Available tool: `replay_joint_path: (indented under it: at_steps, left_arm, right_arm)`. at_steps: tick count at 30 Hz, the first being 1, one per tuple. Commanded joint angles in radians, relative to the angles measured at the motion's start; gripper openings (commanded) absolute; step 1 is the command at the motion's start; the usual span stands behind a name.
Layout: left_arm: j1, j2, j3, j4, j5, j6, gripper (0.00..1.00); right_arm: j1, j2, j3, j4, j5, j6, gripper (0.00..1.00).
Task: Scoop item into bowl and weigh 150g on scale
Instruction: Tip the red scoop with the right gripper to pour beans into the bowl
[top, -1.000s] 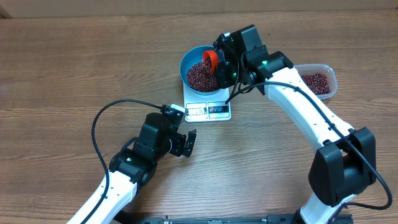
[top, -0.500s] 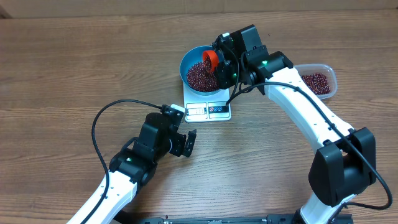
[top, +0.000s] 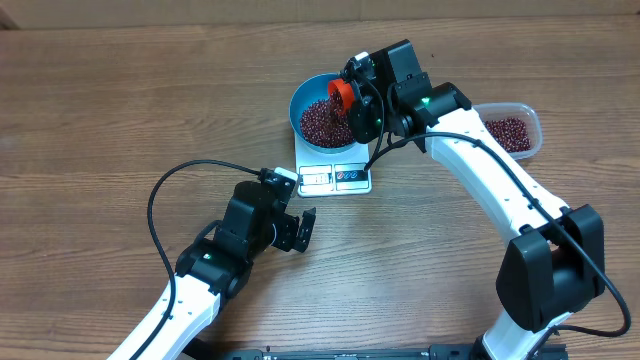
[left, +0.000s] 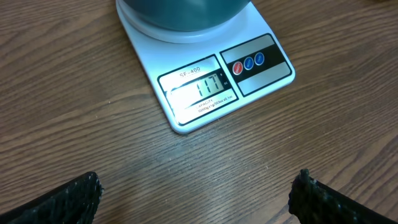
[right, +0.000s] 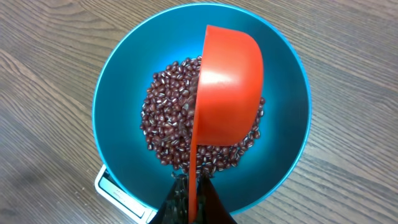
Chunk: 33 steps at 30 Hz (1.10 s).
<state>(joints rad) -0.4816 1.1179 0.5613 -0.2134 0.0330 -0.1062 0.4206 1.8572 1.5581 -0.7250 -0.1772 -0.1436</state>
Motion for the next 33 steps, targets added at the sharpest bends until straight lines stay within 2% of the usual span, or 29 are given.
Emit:
replay_joint_path:
  at_steps: [1, 25, 33]
  left_arm:
    - [0.004, 0.006, -0.004, 0.0, -0.007, -0.014, 0.99]
    - [0.004, 0.006, -0.004, 0.001, -0.007, -0.014, 1.0]
    - [0.004, 0.006, -0.004, 0.001, -0.007, -0.014, 1.0]
  right_arm:
    - [0.001, 0.001, 0.028, 0.01, 0.012, -0.019, 0.04]
    - [0.001, 0.001, 0.028, -0.001, 0.012, -0.019, 0.04]
    - [0.001, 0.001, 0.028, 0.0, 0.02, -0.095, 0.04]
